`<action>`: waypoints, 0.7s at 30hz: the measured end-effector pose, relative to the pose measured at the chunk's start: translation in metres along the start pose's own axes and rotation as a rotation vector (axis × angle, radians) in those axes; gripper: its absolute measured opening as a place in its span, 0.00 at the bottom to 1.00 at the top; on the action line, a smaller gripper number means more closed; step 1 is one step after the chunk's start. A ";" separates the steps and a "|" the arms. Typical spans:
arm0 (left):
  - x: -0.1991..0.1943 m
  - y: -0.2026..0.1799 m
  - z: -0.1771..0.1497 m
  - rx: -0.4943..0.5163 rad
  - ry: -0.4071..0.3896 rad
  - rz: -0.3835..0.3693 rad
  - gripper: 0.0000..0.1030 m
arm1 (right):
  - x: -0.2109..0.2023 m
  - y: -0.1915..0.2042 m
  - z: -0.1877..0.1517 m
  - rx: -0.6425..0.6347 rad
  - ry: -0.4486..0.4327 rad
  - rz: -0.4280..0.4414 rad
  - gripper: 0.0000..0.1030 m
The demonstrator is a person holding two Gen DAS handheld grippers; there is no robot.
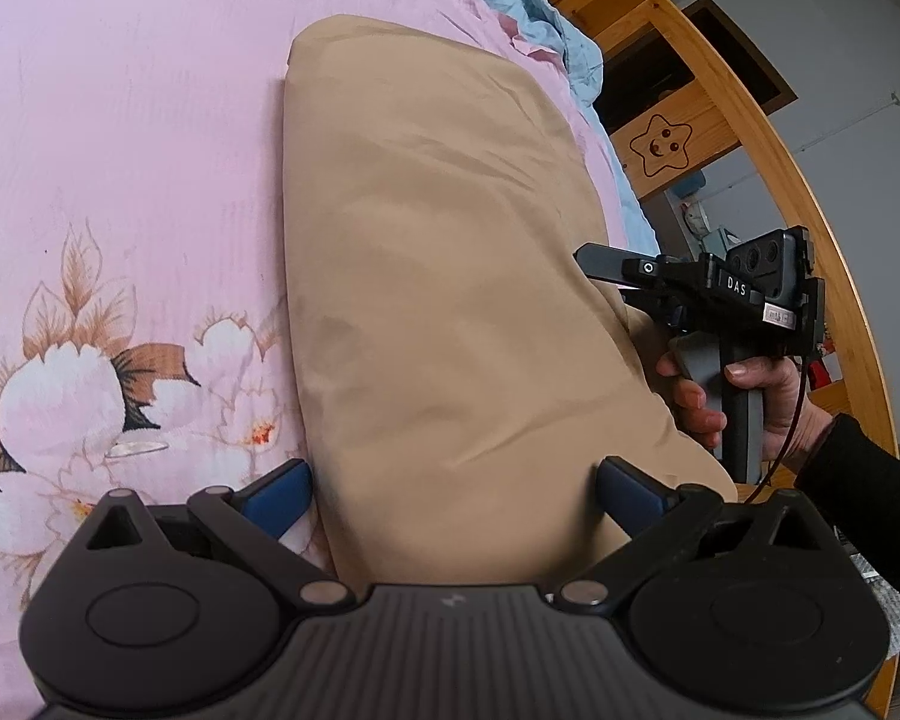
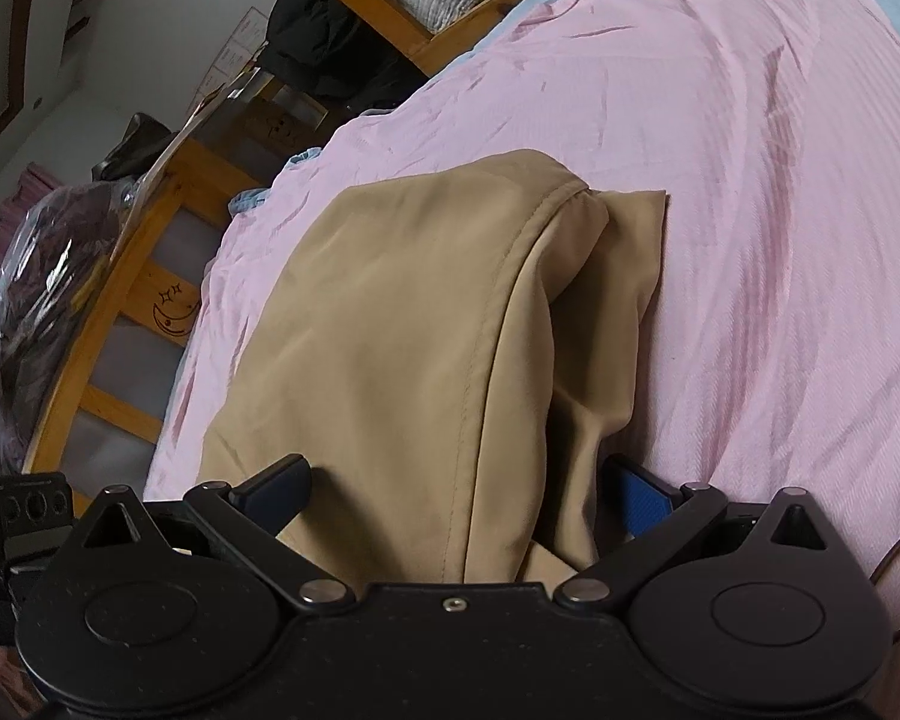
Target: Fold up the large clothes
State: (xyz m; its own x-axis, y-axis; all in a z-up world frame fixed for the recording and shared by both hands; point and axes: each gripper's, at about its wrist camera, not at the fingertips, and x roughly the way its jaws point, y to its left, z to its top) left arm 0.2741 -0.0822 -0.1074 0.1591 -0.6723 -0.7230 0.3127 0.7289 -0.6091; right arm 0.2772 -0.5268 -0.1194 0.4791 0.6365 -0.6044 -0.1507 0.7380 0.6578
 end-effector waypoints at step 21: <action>0.030 0.005 0.021 -0.043 0.107 -0.047 0.97 | 0.014 0.036 -0.010 -0.071 -0.007 -0.120 0.88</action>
State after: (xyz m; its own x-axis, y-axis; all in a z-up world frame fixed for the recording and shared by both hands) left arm 0.3000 -0.1013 -0.1254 0.0437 -0.6902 -0.7223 0.2768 0.7031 -0.6550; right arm 0.2694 -0.4891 -0.1087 0.5030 0.5411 -0.6740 -0.1523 0.8231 0.5472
